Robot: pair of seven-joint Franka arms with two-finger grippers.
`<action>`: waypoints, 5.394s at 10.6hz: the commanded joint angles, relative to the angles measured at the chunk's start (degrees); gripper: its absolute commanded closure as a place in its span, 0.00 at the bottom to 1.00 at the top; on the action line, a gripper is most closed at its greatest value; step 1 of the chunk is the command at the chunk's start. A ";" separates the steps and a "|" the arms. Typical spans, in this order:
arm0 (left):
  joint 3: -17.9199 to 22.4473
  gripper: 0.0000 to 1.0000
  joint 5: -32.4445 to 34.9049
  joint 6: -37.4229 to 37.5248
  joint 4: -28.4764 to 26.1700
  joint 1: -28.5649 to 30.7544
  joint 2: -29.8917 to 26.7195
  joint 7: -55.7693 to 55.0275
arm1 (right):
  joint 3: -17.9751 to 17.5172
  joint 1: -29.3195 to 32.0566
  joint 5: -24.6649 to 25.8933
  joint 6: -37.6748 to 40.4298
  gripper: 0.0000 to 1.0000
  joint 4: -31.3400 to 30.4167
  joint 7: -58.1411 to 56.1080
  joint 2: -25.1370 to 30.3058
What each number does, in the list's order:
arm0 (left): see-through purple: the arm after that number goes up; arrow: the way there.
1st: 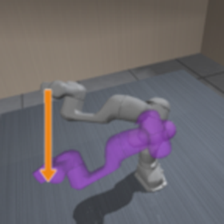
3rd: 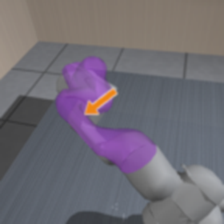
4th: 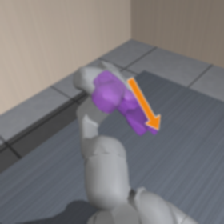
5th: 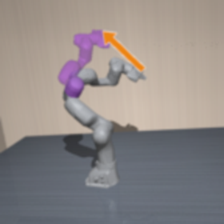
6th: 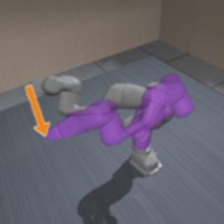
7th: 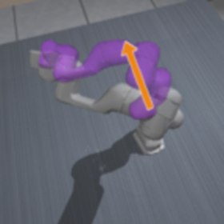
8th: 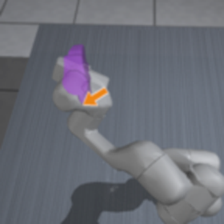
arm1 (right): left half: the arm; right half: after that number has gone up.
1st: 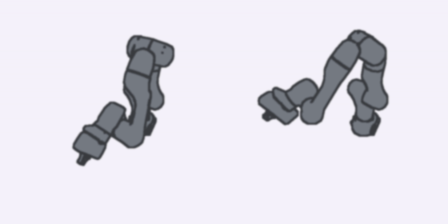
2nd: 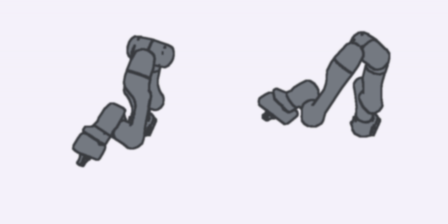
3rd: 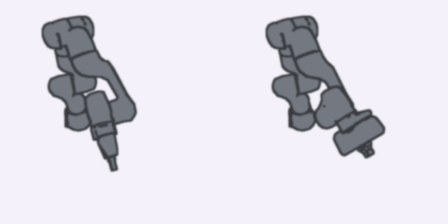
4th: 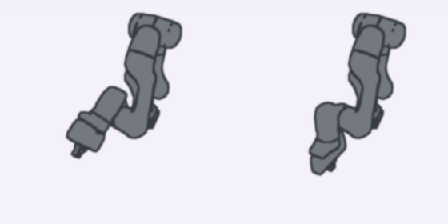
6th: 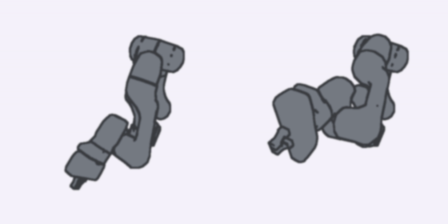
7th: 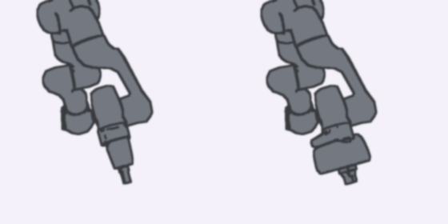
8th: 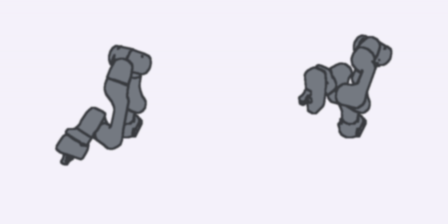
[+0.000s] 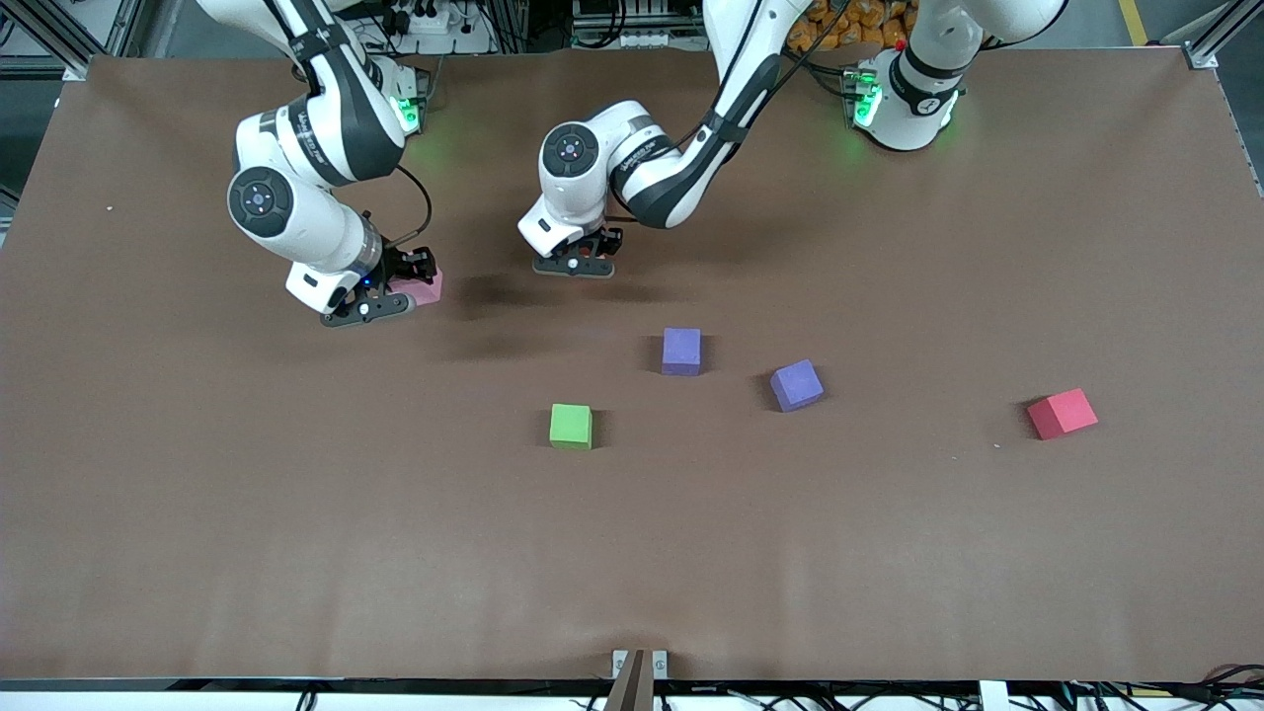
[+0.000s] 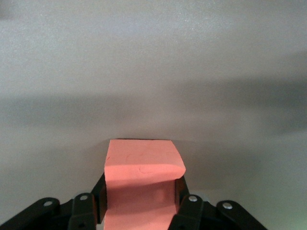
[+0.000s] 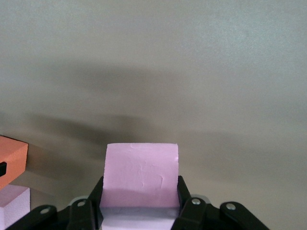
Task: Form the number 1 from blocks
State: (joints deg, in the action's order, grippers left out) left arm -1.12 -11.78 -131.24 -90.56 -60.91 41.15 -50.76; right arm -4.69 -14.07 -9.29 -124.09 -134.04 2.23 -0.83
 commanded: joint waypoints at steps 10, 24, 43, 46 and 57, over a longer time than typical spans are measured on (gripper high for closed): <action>-1.78 1.00 -1.76 -1.30 -4.10 0.27 -2.65 -3.73 | 0.20 -0.43 -0.90 1.30 0.47 0.36 -1.27 -0.31; -1.17 0.00 0.08 11.33 -5.24 8.68 -18.97 -3.12 | 0.12 -1.74 -8.00 -0.62 0.47 1.67 -0.56 -0.83; -4.77 0.00 11.78 35.26 -4.98 45.78 -36.58 31.42 | 7.15 -30.67 -10.31 -1.15 0.46 23.30 34.33 -26.85; -4.86 0.00 11.78 35.35 -4.80 48.95 -37.54 33.80 | 7.15 -30.75 -10.13 -1.33 0.46 23.12 34.24 -26.94; -4.33 0.00 11.78 37.19 -4.18 48.44 -37.28 33.71 | 6.97 -33.57 -9.78 -3.88 0.43 19.26 34.24 -25.45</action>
State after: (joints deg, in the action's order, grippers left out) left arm -5.37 -1.18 -94.73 -94.48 -12.09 4.48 -17.75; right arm 1.85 -46.84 -18.88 -127.31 -112.92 36.00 -27.88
